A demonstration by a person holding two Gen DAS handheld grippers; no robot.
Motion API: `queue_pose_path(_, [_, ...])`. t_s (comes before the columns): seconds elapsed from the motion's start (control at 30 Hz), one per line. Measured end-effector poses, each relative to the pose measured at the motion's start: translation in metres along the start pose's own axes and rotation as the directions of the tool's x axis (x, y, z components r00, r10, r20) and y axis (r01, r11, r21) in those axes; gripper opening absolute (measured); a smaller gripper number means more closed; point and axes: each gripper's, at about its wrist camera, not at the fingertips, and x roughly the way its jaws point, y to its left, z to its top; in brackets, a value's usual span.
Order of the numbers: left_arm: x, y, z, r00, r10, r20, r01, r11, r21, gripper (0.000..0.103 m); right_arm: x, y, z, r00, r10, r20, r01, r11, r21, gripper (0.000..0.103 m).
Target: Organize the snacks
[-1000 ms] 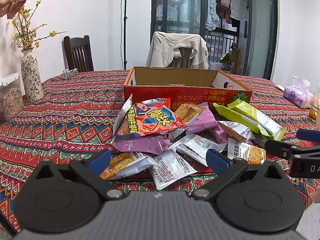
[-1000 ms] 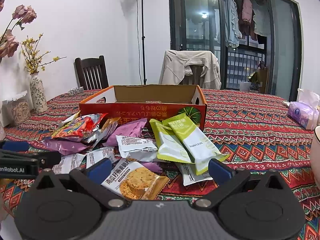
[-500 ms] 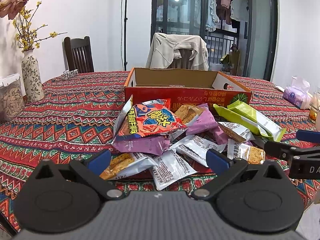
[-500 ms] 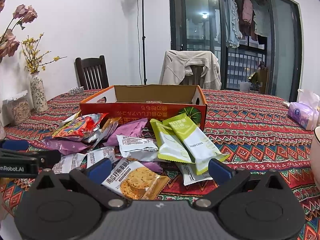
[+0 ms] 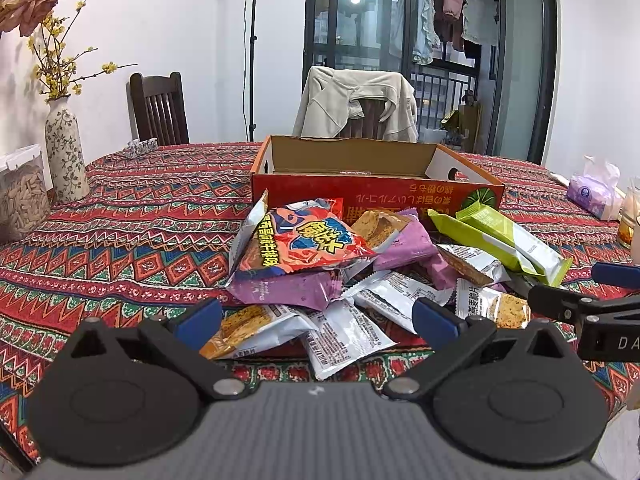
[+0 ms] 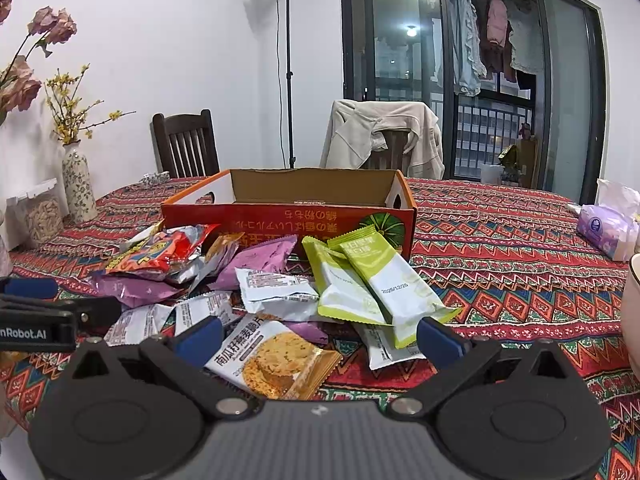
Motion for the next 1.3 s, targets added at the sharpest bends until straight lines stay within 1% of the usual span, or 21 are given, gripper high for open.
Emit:
queue_pose_path(0.13, [-0.001, 0.002, -0.001, 1.0, -0.006, 0.003, 0.006, 1.0, -0.003, 0.103, 0.0, 0.002, -0.001, 1.0, 0.004, -0.003, -0.004, 1.0, -0.009, 0.103])
queue_pose_path(0.33, [-0.001, 0.008, -0.002, 1.0, 0.008, -0.002, -0.008, 1.0, -0.02, 0.103, 0.005, 0.006, -0.003, 1.0, 0.026, -0.016, -0.026, 0.999, -0.035, 0.103])
queue_pose_path(0.4, [-0.002, 0.012, -0.003, 1.0, 0.013, -0.003, -0.013, 0.999, -0.029, 0.103, 0.007, 0.011, -0.004, 0.999, 0.039, -0.019, -0.04, 0.997, -0.062, 0.101])
queue_pose_path(0.47, [-0.003, 0.017, -0.004, 1.0, 0.014, -0.003, -0.014, 0.999, -0.036, 0.103, 0.01, 0.017, -0.007, 0.998, 0.057, -0.024, -0.059, 0.993, -0.102, 0.094])
queue_pose_path(0.53, [-0.004, 0.021, -0.005, 1.0, 0.012, -0.001, -0.012, 0.999, -0.039, 0.103, 0.013, 0.023, -0.009, 0.997, 0.066, -0.03, -0.07, 0.986, -0.152, 0.09])
queue_pose_path(0.67, [-0.005, 0.028, -0.01, 1.0, 0.024, -0.011, -0.024, 0.999, -0.044, 0.103, 0.025, 0.034, -0.011, 0.996, 0.074, -0.051, -0.084, 0.968, -0.236, 0.089])
queue_pose_path(0.73, [-0.004, 0.032, -0.012, 0.999, 0.032, -0.02, -0.033, 0.998, -0.049, 0.103, 0.032, 0.036, -0.011, 0.993, 0.091, -0.07, -0.107, 0.959, -0.264, 0.089])
queue_pose_path(0.87, [-0.004, 0.039, -0.016, 0.999, 0.041, -0.034, -0.043, 0.997, -0.065, 0.103, 0.05, 0.034, -0.013, 0.985, 0.117, -0.128, -0.149, 0.949, -0.278, 0.088])
queue_pose_path(0.93, [-0.004, 0.043, -0.017, 0.998, 0.046, -0.039, -0.048, 0.996, -0.074, 0.103, 0.053, 0.026, -0.011, 0.976, 0.167, -0.143, -0.197, 0.954, -0.227, 0.081])
queue_pose_path(0.97, [-0.004, 0.044, -0.017, 0.998, 0.047, -0.041, -0.05, 0.996, -0.078, 0.103, 0.055, 0.023, -0.012, 0.973, 0.178, -0.147, -0.206, 0.956, -0.207, 0.071])
queue_pose_path(1.0, [-0.004, 0.046, -0.018, 0.998, 0.05, -0.043, -0.053, 0.995, -0.083, 0.103, 0.054, 0.021, -0.012, 0.971, 0.189, -0.148, -0.216, 0.956, -0.196, 0.067])
queue_pose_path(1.03, [-0.004, 0.048, -0.018, 0.998, 0.052, -0.045, -0.055, 0.995, -0.087, 0.103, 0.053, 0.02, -0.013, 0.967, 0.206, -0.148, -0.231, 0.955, -0.184, 0.055])
queue_pose_path(1.07, [-0.003, 0.049, -0.018, 0.997, 0.054, -0.048, -0.058, 0.994, -0.09, 0.103, 0.052, 0.02, -0.013, 0.966, 0.21, -0.149, -0.236, 0.955, -0.18, 0.049])
queue_pose_path(1.13, [-0.003, 0.05, -0.018, 0.997, 0.056, -0.056, -0.061, 0.993, -0.098, 0.103, 0.048, 0.022, -0.015, 0.967, 0.207, -0.147, -0.233, 0.954, -0.19, 0.044])
queue_pose_path(1.17, [-0.002, 0.051, -0.018, 0.997, 0.054, -0.058, -0.06, 0.993, -0.1, 0.103, 0.046, 0.022, -0.014, 0.968, 0.204, -0.144, -0.23, 0.955, -0.19, 0.038])
queue_pose_path(1.2, [-0.002, 0.051, -0.018, 0.997, 0.054, -0.06, -0.06, 0.993, -0.102, 0.103, 0.042, 0.021, -0.014, 0.969, 0.208, -0.136, -0.231, 0.956, -0.182, 0.036])
queue_pose_path(1.3, [-0.001, 0.052, -0.017, 0.996, 0.057, -0.063, -0.064, 0.992, -0.108, 0.103, 0.03, 0.02, -0.011, 0.971, 0.219, -0.097, -0.233, 0.96, -0.158, 0.027])
